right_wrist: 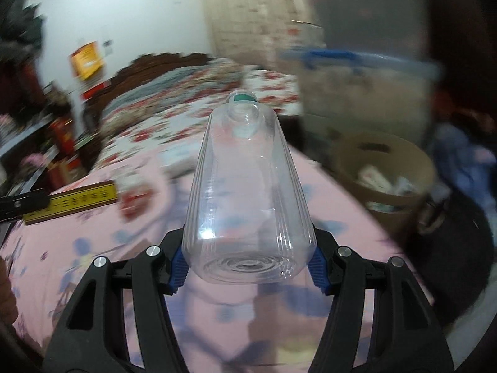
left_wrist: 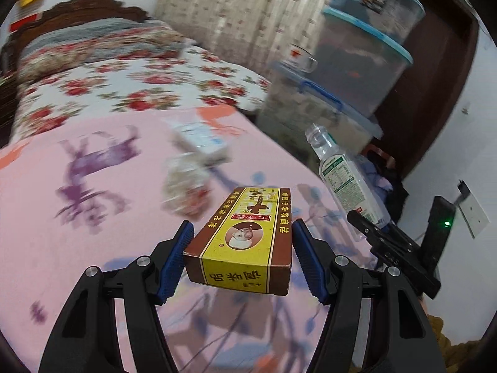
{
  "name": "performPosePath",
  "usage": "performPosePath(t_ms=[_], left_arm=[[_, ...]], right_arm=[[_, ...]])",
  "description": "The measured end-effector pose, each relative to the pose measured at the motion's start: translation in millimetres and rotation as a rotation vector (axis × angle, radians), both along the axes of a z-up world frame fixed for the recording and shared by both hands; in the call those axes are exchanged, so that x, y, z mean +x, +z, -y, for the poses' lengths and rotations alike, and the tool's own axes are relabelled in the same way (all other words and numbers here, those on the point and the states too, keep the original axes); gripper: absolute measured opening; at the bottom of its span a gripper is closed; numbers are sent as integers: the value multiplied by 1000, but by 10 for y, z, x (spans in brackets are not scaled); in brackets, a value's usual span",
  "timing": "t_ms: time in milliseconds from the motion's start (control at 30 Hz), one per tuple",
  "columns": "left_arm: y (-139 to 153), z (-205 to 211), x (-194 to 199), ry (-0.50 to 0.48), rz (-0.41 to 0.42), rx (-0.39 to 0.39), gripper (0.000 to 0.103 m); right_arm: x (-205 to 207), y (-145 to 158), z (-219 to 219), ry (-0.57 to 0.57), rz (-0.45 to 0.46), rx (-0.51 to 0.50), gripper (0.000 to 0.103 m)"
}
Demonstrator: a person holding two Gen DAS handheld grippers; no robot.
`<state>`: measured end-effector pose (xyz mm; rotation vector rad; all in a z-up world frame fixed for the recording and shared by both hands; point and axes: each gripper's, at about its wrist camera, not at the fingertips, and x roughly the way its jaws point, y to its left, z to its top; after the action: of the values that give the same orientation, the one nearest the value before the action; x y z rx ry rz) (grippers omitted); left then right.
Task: Collect trash
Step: 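Carry box and bottle to the beige bin and open both tools over it, then return both tools to the bed toward the white tissue and wipe pack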
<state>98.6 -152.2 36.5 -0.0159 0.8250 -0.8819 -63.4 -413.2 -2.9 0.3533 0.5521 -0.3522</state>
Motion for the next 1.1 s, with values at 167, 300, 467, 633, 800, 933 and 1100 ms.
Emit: performPosePath(t_ms=[167, 300, 467, 633, 800, 933, 1100], left_arm=[[66, 891, 129, -138, 5, 10, 61], [97, 1811, 182, -262, 5, 16, 60], [-50, 2845, 300, -330, -10, 66, 60], [-68, 3640, 478, -365, -17, 85, 60], [-207, 4260, 532, -384, 26, 162, 73], [-394, 4332, 508, -376, -3, 204, 80], [-352, 3938, 510, -343, -35, 166, 81]], right_arm=[[-180, -172, 798, -140, -51, 58, 63], [-256, -357, 1308, -213, -84, 120, 63], [-85, -572, 1895, -244, -111, 243, 64], [1, -546, 2146, -264, -82, 265, 78], [-119, -533, 2206, -315, -19, 256, 85], [-330, -446, 2116, -372, 54, 202, 85], [-457, -387, 1832, -382, 71, 128, 85]])
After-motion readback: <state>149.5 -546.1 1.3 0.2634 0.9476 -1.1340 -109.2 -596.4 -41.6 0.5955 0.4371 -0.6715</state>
